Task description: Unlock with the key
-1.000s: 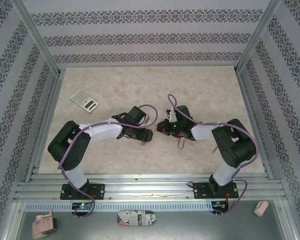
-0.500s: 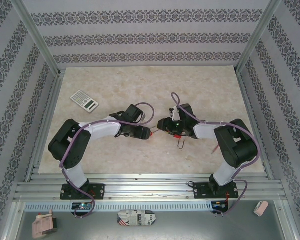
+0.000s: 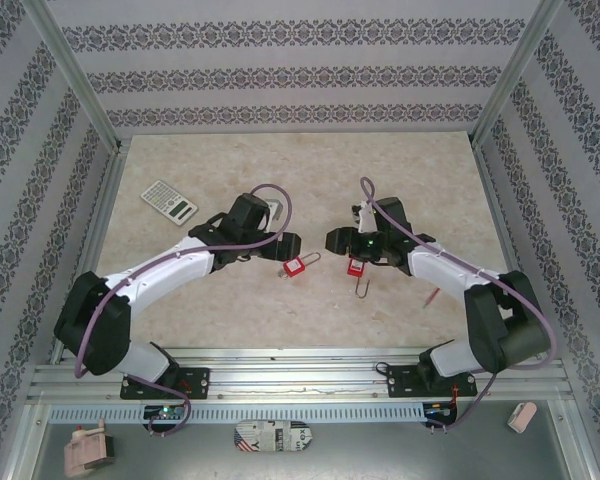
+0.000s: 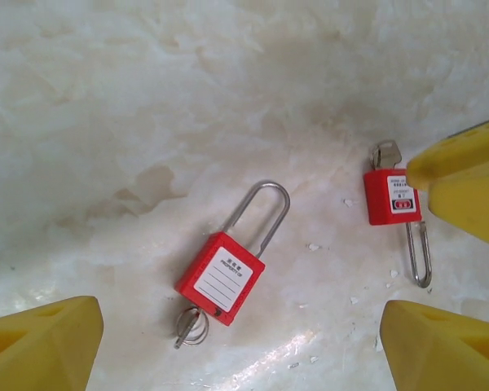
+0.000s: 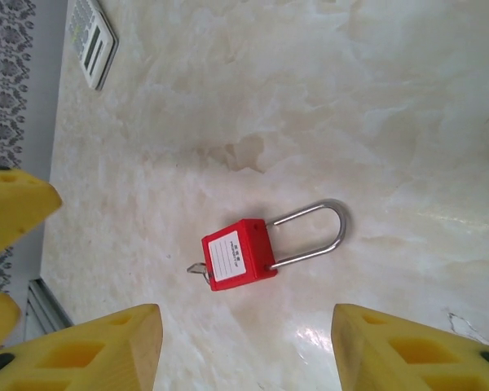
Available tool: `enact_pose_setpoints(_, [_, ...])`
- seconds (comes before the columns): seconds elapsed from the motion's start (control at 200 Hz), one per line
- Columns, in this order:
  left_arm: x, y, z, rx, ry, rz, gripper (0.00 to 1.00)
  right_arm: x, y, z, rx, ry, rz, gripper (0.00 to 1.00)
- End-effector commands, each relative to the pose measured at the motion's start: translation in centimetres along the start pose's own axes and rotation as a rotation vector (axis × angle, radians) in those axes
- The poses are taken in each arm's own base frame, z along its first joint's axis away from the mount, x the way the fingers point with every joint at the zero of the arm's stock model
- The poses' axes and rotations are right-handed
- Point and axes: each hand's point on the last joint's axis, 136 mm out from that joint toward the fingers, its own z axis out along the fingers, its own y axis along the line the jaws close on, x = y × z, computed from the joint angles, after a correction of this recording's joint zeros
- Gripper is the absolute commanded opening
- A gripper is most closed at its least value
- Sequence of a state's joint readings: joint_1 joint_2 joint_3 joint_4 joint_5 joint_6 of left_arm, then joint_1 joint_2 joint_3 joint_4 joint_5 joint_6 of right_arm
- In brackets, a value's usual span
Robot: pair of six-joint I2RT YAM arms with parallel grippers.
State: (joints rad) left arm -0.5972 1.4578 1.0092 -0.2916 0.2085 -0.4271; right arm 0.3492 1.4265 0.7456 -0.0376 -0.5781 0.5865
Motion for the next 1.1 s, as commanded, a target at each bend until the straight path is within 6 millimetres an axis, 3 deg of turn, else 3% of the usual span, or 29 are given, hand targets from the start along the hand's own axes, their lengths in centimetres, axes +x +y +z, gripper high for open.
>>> enact_pose_setpoints(0.0, [-0.5, 0.9, -0.9, -0.026, -0.031, -0.002, 0.89, 0.9, -1.1, -0.6, 0.085, 0.030, -0.041, 0.59])
enact_pose_setpoints(0.19, [3.0, 1.2, 2.1, -0.004, 0.134, 0.035, 0.87, 2.1, -1.9, 0.8, 0.120, 0.065, -0.009, 0.57])
enact_pose_setpoints(0.365, [6.9, 1.9, 4.5, -0.038, 0.328, 0.171, 0.86, 2.7, -2.1, 1.5, 0.130, 0.082, -0.015, 0.57])
enact_pose_setpoints(0.659, [6.6, 1.8, 6.3, -0.126, 0.375, 0.334, 0.87, 2.4, -2.5, 0.1, 0.132, 0.047, -0.006, 0.57])
enact_pose_setpoints(1.099, [7.3, 1.4, 8.7, -0.117, 0.467, 0.403, 0.83, 2.5, -3.5, -2.2, 0.124, 0.004, 0.020, 0.58])
